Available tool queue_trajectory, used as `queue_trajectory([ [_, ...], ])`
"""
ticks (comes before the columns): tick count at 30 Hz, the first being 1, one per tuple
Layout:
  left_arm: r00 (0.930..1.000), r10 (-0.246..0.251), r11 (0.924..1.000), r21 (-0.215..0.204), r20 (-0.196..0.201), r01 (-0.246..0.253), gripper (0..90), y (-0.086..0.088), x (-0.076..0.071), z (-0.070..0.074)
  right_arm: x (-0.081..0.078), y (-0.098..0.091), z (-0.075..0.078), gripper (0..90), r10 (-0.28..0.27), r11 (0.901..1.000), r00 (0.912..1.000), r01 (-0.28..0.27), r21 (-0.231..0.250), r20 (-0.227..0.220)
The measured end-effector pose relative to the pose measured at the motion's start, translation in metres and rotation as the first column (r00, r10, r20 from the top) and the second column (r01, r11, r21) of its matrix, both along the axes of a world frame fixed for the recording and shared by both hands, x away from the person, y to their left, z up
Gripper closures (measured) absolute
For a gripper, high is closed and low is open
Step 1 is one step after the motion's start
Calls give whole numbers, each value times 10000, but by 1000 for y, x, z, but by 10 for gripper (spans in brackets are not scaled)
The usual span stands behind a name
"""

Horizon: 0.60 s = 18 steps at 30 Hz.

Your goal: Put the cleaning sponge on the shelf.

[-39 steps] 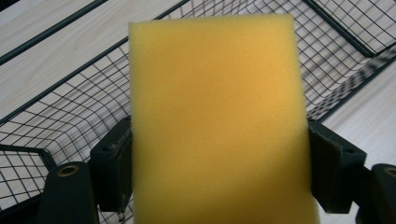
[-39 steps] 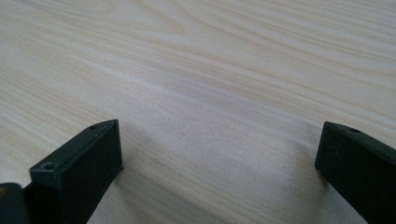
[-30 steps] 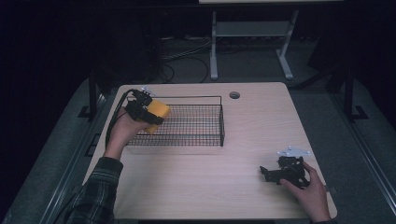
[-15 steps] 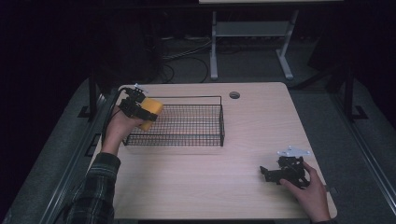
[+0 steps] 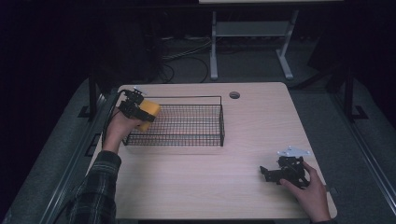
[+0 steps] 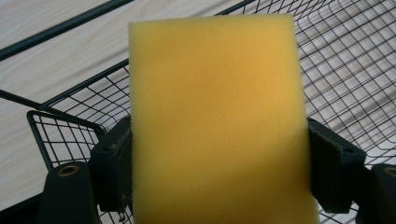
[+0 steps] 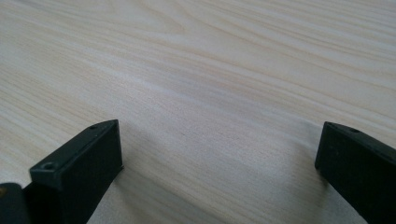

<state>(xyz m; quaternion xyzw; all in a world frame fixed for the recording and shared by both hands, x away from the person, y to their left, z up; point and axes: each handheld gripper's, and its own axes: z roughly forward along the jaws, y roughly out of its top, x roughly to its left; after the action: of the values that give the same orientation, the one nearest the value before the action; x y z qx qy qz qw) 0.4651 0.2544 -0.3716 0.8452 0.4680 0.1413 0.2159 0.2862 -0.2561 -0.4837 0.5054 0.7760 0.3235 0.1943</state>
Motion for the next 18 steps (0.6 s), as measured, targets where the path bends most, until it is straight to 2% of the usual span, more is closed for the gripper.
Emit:
queue_trajectory([
  [10, 9993, 38, 9997, 232, -364, -30, 223, 0, 11, -15, 0, 0, 0, 0, -4, 10000, 10000, 4, 4, 1],
  [18, 9985, 124, 9997, 225, -532, -112, 223, 0, 14, -28, 0, 0, 0, 0, -3, 10000, 10000, 3, 1, -1],
])
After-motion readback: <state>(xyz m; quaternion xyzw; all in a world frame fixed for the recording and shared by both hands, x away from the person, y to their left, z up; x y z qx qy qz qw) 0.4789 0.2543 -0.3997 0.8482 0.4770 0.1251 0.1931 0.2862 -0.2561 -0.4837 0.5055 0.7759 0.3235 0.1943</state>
